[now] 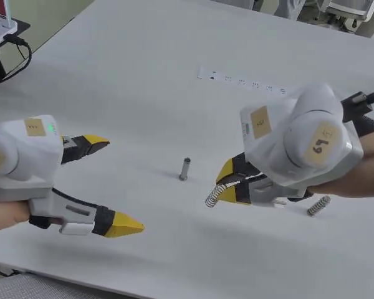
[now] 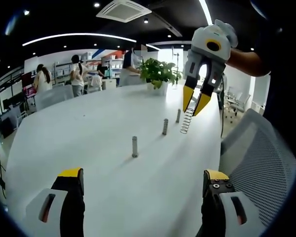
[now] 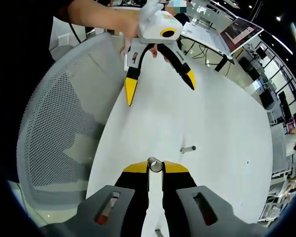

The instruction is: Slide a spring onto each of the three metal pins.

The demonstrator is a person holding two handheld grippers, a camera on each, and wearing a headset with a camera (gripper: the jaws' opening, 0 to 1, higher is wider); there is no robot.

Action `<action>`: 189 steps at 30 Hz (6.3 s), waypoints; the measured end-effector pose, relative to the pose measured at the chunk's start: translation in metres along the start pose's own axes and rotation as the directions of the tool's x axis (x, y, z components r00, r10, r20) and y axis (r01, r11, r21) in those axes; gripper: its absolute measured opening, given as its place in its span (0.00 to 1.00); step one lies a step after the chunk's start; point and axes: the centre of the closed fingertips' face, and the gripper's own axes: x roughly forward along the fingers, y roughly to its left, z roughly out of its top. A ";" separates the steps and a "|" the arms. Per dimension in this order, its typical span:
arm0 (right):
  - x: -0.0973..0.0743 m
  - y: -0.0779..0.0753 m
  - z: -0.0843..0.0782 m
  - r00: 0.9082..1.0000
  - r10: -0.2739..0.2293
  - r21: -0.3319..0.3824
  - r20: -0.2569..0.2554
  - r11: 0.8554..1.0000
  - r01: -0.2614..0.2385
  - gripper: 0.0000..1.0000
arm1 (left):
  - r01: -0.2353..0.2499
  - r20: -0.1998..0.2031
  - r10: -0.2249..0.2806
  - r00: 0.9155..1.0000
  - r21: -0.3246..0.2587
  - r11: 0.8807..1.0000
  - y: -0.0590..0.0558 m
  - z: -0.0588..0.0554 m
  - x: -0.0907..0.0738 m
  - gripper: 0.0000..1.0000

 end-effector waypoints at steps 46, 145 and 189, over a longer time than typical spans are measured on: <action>0.034 -0.065 0.008 0.996 0.044 -0.062 -0.081 0.997 -0.049 0.06 | 0.018 0.015 -0.018 1.000 -0.004 1.000 0.002 0.000 0.007 0.95; 0.065 -0.091 -0.005 0.985 0.079 -0.058 -0.151 0.994 -0.089 0.07 | -0.010 0.018 0.010 1.000 -0.047 0.999 0.010 0.000 0.007 0.91; 0.096 -0.082 -0.017 0.975 0.135 -0.023 -0.176 0.990 -0.141 0.07 | -0.014 0.021 0.015 1.000 -0.057 0.998 0.014 -0.003 0.006 0.90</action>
